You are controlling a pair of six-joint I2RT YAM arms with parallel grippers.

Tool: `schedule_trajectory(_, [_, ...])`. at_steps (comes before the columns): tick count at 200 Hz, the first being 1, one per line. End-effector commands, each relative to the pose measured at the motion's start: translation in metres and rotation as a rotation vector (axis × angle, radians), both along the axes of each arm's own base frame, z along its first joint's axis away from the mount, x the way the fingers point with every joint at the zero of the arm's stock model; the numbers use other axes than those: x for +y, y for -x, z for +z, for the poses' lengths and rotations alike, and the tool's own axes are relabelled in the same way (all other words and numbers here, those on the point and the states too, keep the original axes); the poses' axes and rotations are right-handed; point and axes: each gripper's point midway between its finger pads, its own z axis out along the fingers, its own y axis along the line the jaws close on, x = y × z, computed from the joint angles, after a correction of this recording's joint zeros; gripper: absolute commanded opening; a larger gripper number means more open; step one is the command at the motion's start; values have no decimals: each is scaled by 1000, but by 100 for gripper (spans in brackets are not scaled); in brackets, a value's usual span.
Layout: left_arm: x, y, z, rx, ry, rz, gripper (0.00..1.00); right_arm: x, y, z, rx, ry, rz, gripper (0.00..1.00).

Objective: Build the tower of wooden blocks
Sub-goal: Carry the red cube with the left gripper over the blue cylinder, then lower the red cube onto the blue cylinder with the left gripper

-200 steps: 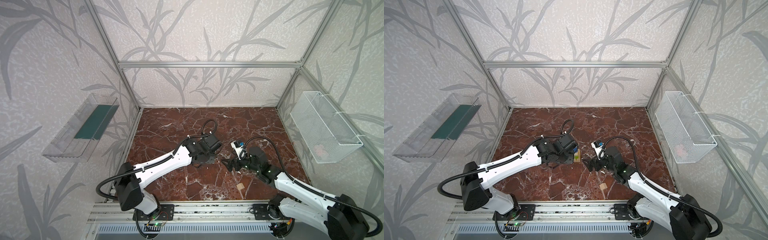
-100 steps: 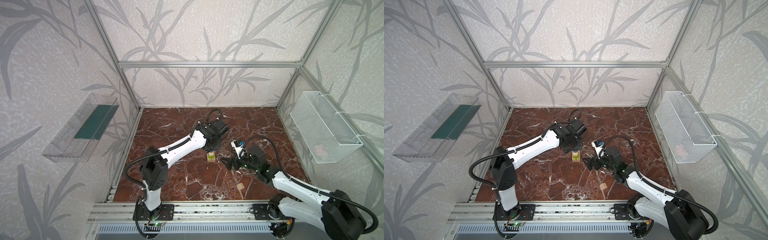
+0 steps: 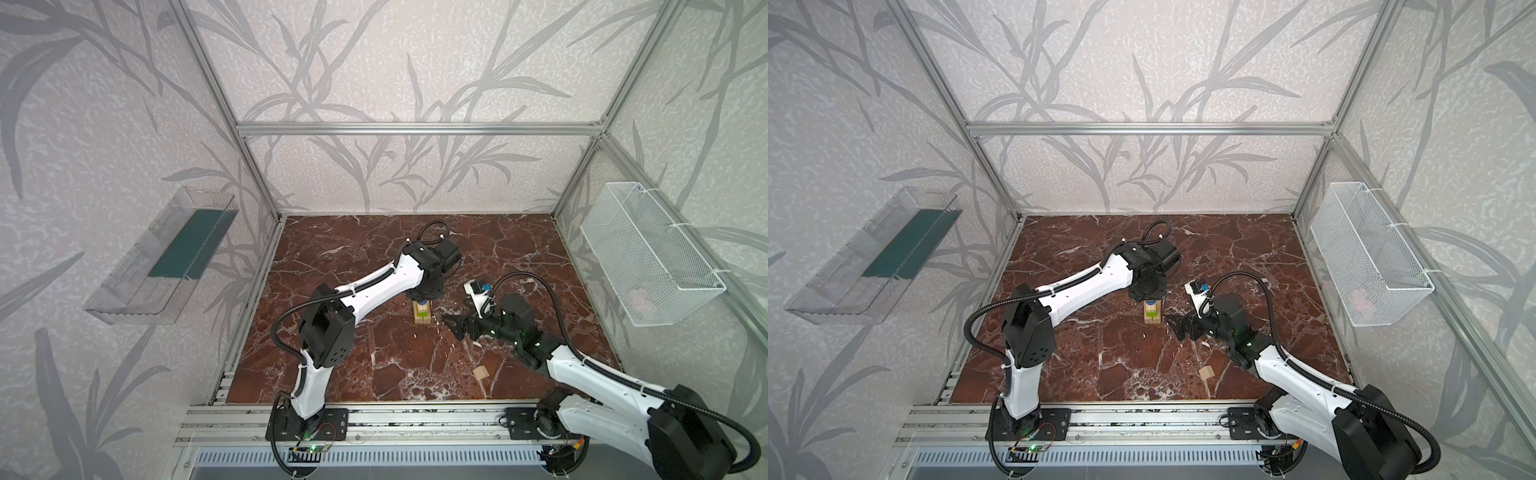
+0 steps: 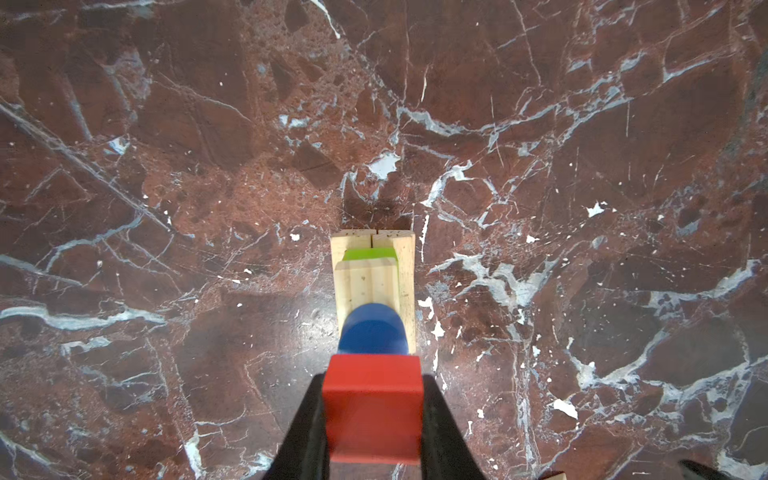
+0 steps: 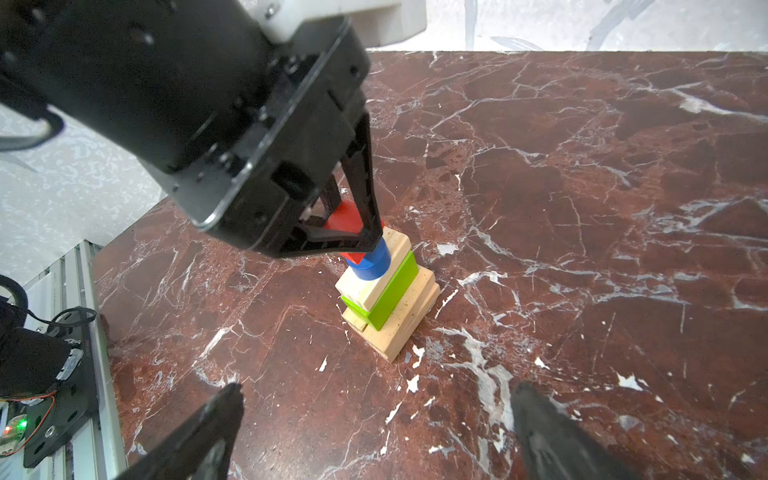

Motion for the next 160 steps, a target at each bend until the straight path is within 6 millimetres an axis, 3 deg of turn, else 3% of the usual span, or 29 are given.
schedule_trajectory(1, [7, -2, 2, -3, -46, 12, 10, 1, 0, 7, -24, -19, 3, 99])
schedule_trajectory(160, [2, -10, -9, -20, -57, 11, 11, -5, -1, 9, -41, -15, -25, 99])
